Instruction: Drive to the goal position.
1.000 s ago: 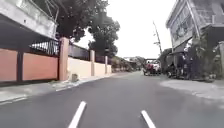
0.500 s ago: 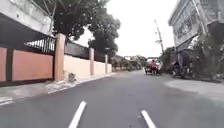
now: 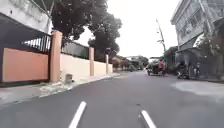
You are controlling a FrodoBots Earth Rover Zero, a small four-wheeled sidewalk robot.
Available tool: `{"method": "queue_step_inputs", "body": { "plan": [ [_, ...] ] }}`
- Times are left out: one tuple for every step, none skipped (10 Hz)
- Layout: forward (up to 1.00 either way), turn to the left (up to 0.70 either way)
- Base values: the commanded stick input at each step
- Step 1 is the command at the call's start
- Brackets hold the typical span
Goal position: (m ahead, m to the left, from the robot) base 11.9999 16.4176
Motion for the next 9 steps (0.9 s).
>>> {"method": "queue_step_inputs", "body": {
  "plan": [
    [0.85,0.0],
    [0.85,0.0],
    [0.85,0.0],
    [0.85,0.0],
    [0.85,0.0],
    [0.85,0.0],
    [0.85,0.0],
    [0.85,0.0],
    [0.85,0.0]
  ]
}}
